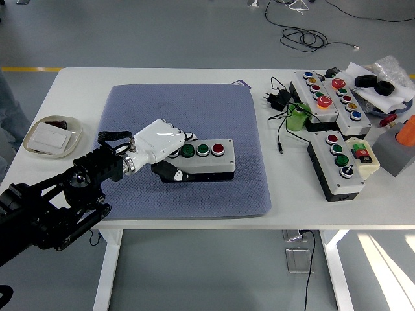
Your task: Pick up the button,place it on the desk,press the button,press the button
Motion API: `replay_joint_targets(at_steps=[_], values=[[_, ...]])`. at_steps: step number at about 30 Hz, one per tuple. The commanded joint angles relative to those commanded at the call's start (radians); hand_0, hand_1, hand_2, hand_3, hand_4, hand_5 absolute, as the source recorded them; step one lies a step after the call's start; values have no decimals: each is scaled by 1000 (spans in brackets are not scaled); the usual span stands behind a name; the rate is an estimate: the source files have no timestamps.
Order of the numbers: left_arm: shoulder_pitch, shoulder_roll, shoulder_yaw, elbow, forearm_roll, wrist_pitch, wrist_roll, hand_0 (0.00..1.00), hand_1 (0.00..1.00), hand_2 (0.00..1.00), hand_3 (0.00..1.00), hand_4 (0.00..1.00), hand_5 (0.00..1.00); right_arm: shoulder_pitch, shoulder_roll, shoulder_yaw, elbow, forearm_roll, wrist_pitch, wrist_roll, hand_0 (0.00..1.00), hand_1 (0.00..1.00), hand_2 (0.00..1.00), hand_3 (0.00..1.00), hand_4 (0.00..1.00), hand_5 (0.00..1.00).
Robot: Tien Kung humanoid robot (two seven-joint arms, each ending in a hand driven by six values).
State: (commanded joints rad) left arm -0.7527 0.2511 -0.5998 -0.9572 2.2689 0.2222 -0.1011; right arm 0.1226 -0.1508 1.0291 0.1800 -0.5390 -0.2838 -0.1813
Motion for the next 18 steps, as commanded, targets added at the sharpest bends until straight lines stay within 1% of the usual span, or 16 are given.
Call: replay_joint_targets(at_steps=[4,5,8,10,11,14,16,17,18], values=[[-1,0,0,0,0,-10,-2,249,406,384,455,686,99,0,0,0,0,0,0,0,787,797,817,751,412,479],[0,0,0,0,0,-16,1,280,482,486,556,801,206,0,0,-1,0,1,0,0,787,797,817,751,412,479],[3,0,-4,-3,0,-50,20,280,482,486,556,801,206,0,0,-2,0,1,0,0,787,797,817,751,412,479],[4,-1,-8,-5,0,-60,29,280,482,486,556,801,206,-1,0,-3,0,2,0,0,787,797,817,751,412,479],[5,-1,-11,-6,0,-65,32,337,547,583,673,855,298,-1,0,-4,0,3,0,0,787,797,817,751,412,479],[7,-1,-20,-9,0,-85,38,337,547,583,673,855,298,-1,0,-5,0,4,0,0,787,797,817,751,412,479],[8,0,-22,-10,0,-90,38,337,547,583,673,855,298,-1,0,-5,0,4,0,0,787,797,817,751,412,479],[9,0,-24,-10,0,-93,39,511,648,701,745,886,362,0,0,-6,0,6,0,1,787,797,817,751,412,479],[10,0,-25,-10,0,-94,39,511,648,701,745,886,362,0,0,-7,0,7,0,1,787,797,817,751,412,479]])
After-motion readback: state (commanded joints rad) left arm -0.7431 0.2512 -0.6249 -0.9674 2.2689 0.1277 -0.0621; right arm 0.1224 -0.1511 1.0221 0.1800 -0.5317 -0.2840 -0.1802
